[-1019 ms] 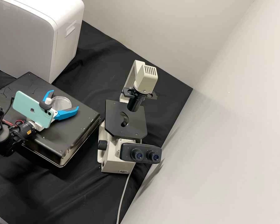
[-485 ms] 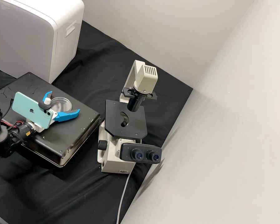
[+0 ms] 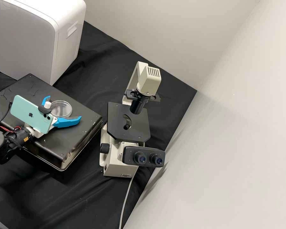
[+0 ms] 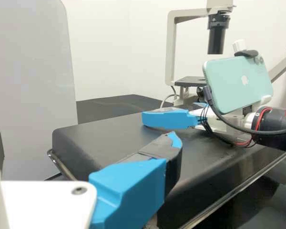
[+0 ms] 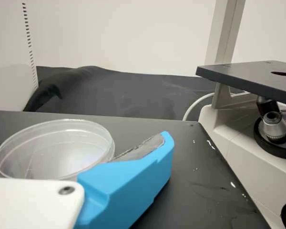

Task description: Place the petri dish on the microscope

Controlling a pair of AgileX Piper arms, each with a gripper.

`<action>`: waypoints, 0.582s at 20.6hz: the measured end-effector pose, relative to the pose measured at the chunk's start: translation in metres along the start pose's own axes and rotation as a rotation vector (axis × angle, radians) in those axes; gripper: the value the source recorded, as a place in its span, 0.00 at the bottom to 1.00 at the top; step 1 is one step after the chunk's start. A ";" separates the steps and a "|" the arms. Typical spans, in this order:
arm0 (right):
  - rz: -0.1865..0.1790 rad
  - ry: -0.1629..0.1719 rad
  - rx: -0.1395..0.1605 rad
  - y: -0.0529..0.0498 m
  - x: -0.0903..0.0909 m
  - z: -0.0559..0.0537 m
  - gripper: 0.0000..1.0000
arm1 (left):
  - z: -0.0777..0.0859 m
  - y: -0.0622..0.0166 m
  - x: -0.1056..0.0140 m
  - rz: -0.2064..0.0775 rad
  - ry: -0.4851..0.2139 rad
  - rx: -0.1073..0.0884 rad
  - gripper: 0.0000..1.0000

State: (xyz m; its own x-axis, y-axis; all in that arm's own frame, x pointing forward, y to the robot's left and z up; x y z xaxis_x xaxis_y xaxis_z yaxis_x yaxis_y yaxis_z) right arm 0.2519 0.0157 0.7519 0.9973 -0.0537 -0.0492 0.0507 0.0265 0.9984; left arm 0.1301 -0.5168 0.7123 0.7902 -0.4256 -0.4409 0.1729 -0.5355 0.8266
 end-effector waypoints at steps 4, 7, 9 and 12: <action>-0.002 -0.002 -0.001 -0.001 0.000 0.001 1.00 | 0.000 0.0000 0.000 0.000 0.000 0.000 1.00; -0.013 -0.010 -0.005 -0.003 0.001 0.003 1.00 | 0.000 0.0000 0.000 0.000 0.000 0.000 1.00; -0.019 -0.007 -0.006 -0.005 0.002 0.002 1.00 | 0.000 0.0000 0.000 0.000 0.000 0.000 1.00; -0.024 -0.001 -0.007 -0.007 0.003 0.001 1.00 | 0.000 0.0000 0.000 0.000 0.000 0.000 1.00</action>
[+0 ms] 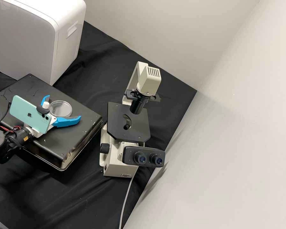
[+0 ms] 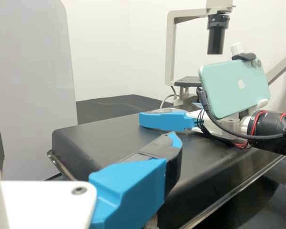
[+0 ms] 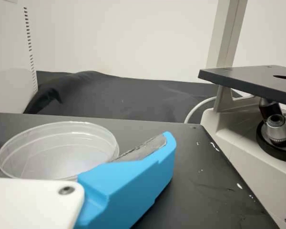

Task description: Place the petri dish on the microscope

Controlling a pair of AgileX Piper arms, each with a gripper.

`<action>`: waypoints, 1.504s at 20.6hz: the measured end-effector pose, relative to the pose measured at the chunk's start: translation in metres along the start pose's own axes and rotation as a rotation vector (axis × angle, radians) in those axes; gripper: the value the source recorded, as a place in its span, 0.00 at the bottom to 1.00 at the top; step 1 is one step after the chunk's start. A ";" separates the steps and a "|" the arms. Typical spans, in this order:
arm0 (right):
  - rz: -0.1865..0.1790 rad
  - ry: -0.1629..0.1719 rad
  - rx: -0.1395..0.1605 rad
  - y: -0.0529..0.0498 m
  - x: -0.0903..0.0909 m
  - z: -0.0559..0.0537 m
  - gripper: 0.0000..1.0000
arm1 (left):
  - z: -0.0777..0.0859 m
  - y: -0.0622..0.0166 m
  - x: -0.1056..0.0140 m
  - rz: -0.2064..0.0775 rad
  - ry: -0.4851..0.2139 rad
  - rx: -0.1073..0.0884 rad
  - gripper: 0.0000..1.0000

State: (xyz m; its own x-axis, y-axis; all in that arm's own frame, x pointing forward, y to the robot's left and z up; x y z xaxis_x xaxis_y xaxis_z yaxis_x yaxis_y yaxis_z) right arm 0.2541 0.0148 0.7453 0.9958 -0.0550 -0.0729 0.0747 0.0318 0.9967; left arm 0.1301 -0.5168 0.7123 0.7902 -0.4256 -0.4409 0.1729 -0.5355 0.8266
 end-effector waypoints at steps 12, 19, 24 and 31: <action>-0.015 0.008 -0.002 -0.003 0.001 0.001 0.00 | -0.002 0.0005 0.000 0.003 0.009 0.001 1.00; -0.015 0.008 -0.002 -0.003 0.001 0.001 0.00 | -0.002 0.0005 0.000 0.003 0.009 0.001 1.00; -0.018 0.014 0.020 -0.003 0.001 0.001 0.00 | -0.002 0.0005 0.000 0.003 0.009 0.001 1.00; -0.017 0.021 0.042 -0.001 0.001 0.002 0.00 | -0.002 0.0005 0.000 0.003 0.009 0.001 1.00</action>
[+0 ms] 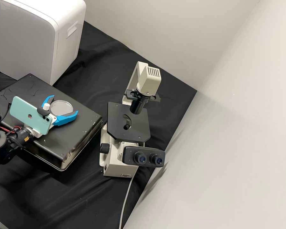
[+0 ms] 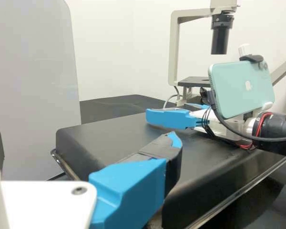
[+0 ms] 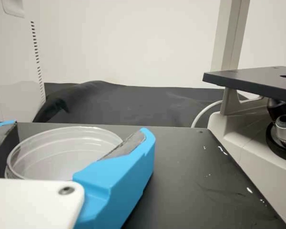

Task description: Place the petri dish on the microscope

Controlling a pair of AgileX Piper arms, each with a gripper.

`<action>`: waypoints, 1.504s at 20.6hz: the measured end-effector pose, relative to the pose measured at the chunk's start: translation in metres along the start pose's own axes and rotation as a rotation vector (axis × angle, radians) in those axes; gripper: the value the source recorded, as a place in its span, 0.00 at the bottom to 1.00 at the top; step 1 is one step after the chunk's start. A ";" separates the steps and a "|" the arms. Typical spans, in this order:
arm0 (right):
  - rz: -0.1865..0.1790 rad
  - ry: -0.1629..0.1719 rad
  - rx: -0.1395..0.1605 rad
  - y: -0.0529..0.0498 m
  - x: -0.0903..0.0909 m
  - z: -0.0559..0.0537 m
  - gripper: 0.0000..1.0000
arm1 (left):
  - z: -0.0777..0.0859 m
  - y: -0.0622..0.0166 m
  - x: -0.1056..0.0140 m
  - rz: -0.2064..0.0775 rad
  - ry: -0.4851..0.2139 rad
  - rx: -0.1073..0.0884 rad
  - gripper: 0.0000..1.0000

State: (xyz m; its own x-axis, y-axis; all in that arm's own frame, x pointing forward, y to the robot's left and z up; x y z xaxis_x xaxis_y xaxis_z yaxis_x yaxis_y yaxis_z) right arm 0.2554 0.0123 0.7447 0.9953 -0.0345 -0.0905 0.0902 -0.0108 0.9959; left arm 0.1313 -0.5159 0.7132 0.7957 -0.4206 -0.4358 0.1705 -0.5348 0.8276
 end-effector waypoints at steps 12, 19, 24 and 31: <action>0.049 -0.008 0.033 0.027 -0.016 -0.003 0.00 | 0.000 0.0000 0.000 0.000 0.002 -0.001 1.00; 0.152 0.012 0.020 0.052 -0.026 -0.007 0.00 | 0.000 0.0000 0.000 0.000 0.001 0.000 1.00; 0.209 0.007 0.023 0.065 -0.031 -0.005 0.00 | -0.002 0.0005 0.000 0.003 0.010 0.000 1.00; 0.218 0.012 0.014 0.069 -0.034 -0.004 0.00 | -0.002 0.0005 0.000 0.003 0.010 0.000 1.00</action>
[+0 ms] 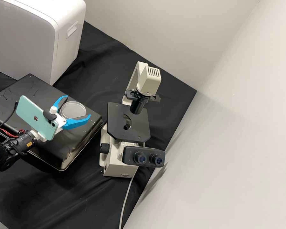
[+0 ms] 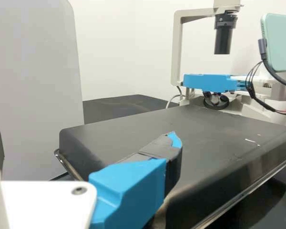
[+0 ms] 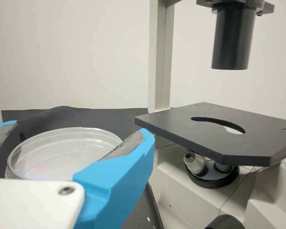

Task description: Place the petri dish on the microscope

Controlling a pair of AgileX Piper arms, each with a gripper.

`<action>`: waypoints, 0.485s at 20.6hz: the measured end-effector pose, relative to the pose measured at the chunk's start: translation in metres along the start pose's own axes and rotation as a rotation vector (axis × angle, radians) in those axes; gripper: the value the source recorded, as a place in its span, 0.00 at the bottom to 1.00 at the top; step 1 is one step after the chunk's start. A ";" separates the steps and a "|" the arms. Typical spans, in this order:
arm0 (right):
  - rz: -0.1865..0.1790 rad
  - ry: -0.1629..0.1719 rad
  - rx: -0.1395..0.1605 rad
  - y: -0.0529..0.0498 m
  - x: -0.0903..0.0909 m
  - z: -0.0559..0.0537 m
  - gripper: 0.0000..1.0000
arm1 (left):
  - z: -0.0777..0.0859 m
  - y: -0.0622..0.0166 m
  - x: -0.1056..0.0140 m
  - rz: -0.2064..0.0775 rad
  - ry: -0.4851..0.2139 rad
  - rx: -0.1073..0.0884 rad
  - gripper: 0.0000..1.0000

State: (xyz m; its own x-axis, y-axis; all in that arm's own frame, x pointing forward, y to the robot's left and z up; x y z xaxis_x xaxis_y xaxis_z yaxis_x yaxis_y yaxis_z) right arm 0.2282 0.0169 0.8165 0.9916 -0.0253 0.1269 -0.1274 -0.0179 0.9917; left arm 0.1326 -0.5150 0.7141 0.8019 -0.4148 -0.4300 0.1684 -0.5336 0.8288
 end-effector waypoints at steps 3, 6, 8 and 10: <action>0.001 -0.014 -0.007 0.001 0.004 0.004 0.00 | 0.000 0.0000 0.000 0.000 0.000 0.000 1.00; 0.019 -0.035 -0.009 0.004 0.014 0.010 0.00 | 0.000 0.0000 0.000 0.000 0.000 0.000 1.00; 0.043 -0.050 -0.006 0.009 0.022 0.015 0.00 | 0.000 -0.0001 0.000 0.000 0.000 -0.001 1.00; 0.056 -0.052 -0.006 0.013 0.026 0.018 0.00 | 0.001 -0.0004 0.000 -0.002 -0.006 -0.001 1.00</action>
State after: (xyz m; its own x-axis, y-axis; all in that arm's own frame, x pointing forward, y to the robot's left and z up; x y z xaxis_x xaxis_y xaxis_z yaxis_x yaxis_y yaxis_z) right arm 0.2522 -0.0016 0.8325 0.9804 -0.0781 0.1811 -0.1824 -0.0093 0.9832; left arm 0.1317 -0.5156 0.7135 0.7981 -0.4183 -0.4337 0.1702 -0.5339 0.8282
